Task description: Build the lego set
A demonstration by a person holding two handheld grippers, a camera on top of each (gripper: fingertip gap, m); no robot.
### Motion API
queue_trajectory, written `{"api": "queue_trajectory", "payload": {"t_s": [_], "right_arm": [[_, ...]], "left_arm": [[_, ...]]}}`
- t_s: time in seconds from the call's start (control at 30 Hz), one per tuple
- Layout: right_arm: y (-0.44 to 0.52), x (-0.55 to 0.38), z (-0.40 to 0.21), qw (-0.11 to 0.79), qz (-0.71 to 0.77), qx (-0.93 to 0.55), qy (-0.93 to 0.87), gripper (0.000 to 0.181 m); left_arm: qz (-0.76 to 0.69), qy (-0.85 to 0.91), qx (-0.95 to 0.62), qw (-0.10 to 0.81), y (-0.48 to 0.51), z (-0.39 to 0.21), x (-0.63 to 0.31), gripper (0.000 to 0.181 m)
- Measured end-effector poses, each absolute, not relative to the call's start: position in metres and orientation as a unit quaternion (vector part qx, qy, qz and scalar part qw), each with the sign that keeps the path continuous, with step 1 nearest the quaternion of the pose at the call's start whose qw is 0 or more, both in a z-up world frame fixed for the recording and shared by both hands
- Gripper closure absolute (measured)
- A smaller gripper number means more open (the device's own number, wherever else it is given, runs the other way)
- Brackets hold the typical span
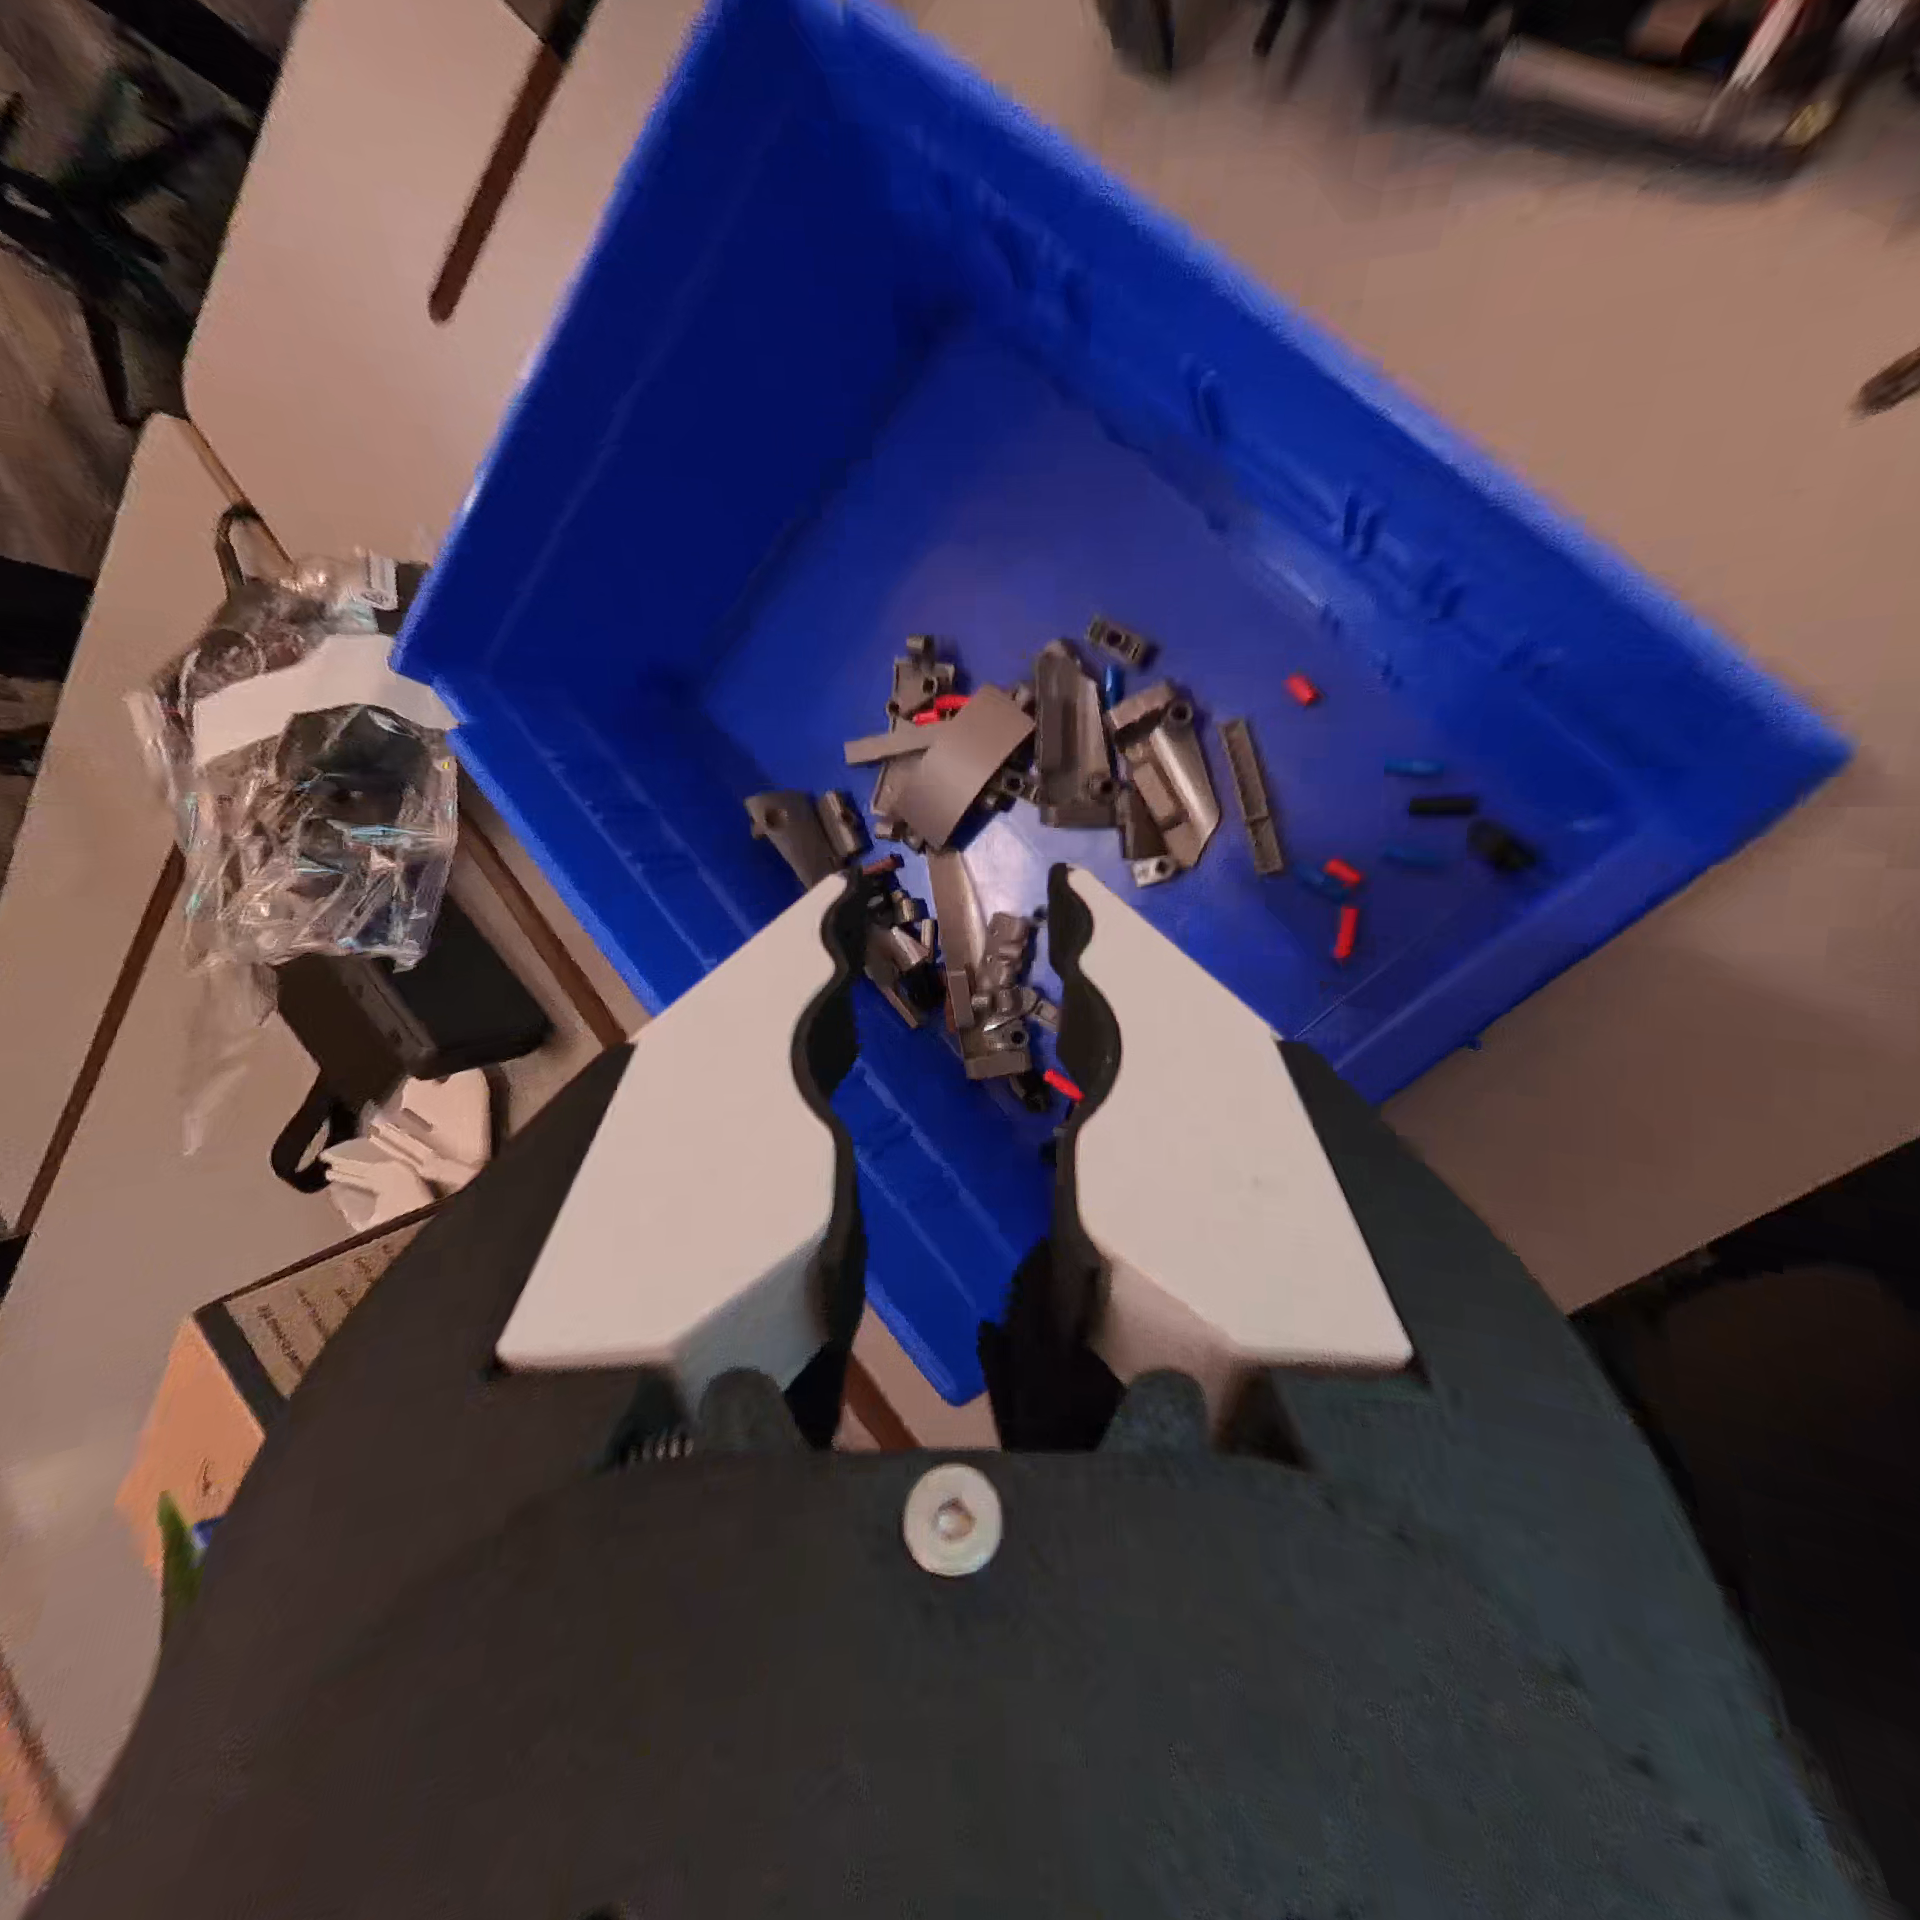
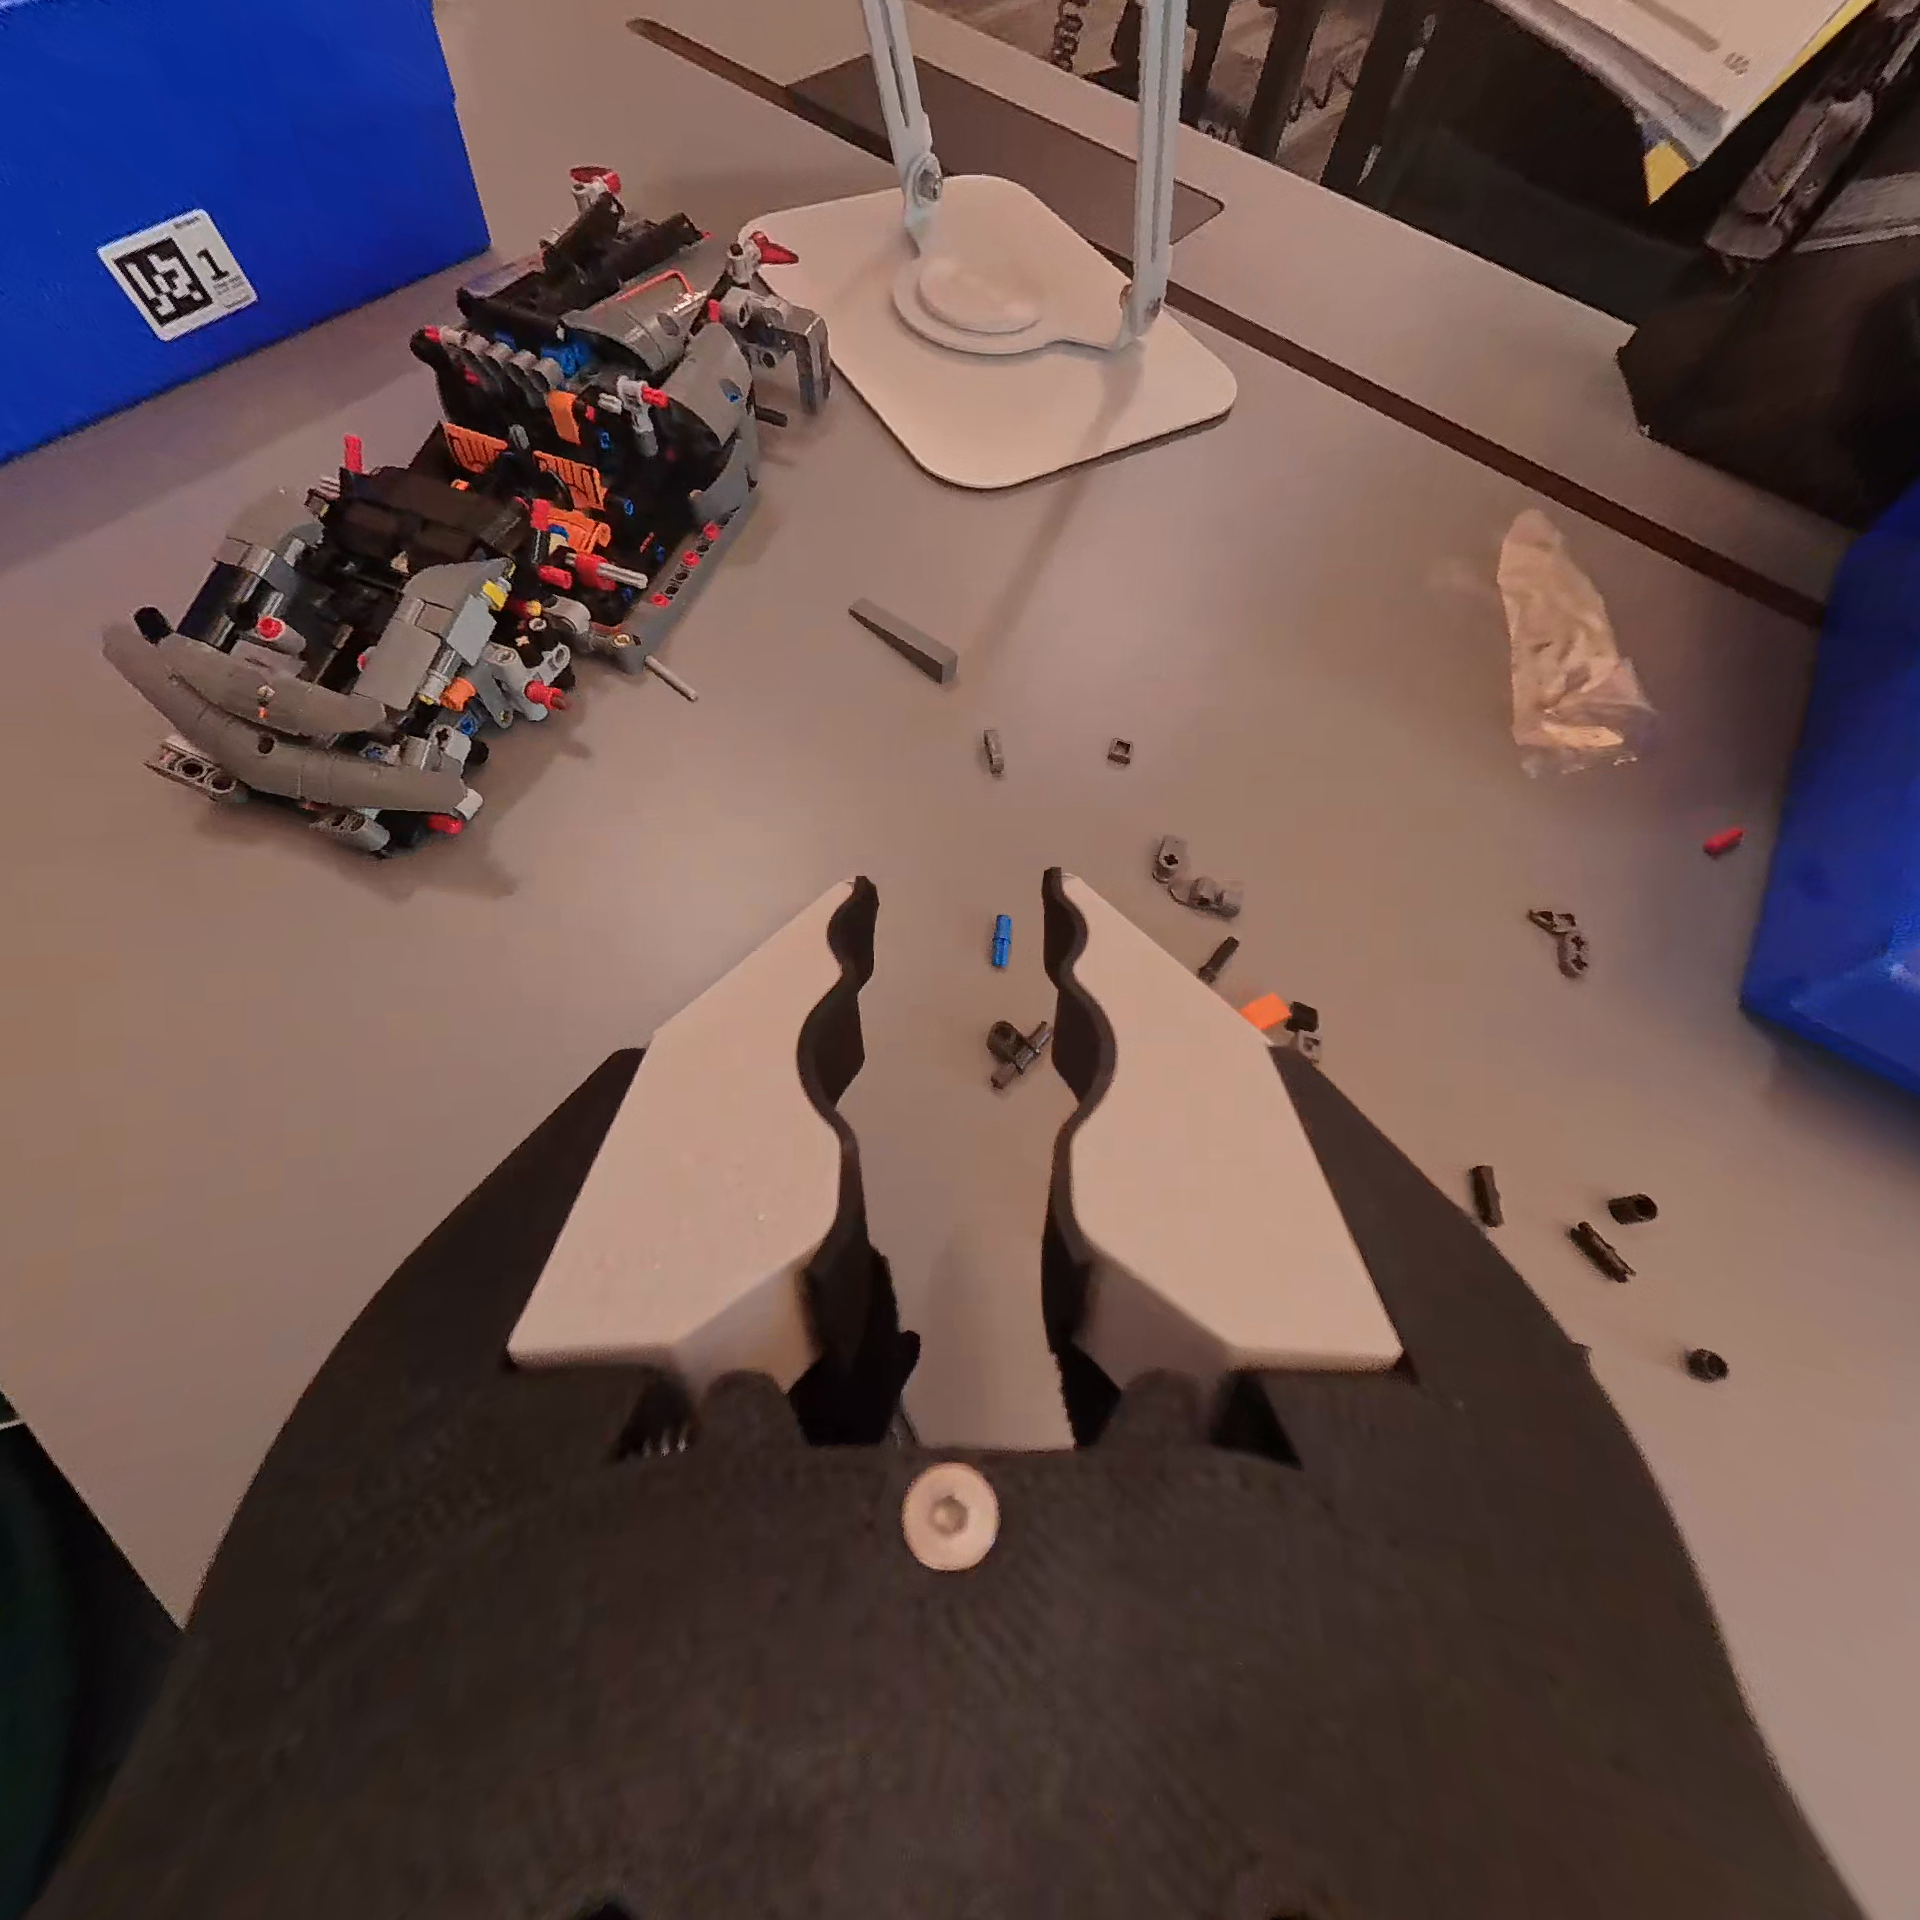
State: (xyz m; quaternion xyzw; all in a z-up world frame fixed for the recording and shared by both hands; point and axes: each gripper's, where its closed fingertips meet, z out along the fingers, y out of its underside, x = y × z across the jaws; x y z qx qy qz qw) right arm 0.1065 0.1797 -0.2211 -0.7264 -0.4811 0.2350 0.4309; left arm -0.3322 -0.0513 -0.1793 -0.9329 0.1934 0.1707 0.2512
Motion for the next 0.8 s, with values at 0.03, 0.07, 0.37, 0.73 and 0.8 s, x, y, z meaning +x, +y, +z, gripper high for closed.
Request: {"api": "queue_trajectory", "payload": {"t_s": [0.03, 0.07, 0.37, 0.73, 0.8], "right_arm": [[0.178, 0.105, -0.223, 0.427, 0.236, -0.726, -0.485, 0.150], [0.176, 0.104, -0.225, 0.424, 0.235, -0.725, -0.490, 0.150], [0.167, 0.103, -0.226, 0.420, 0.234, -0.715, -0.508, 0.150], [0.171, 0.111, -0.236, 0.416, 0.249, -0.722, -0.493, 0.151], [0.172, 0.111, -0.237, 0.417, 0.254, -0.721, -0.492, 0.151]], "left_arm": [[0.183, 0.200, -0.934, 0.233, -0.050, -0.187, -0.340, 0.150], [0.180, 0.206, -0.936, 0.222, -0.046, -0.196, -0.344, 0.151], [0.223, 0.269, -0.933, 0.083, 0.003, -0.255, -0.402, 0.139], [0.163, 0.390, -0.894, -0.151, -0.018, -0.299, -0.438, 0.114], [0.168, 0.391, -0.885, -0.187, -0.024, -0.302, -0.441, 0.116]]}}
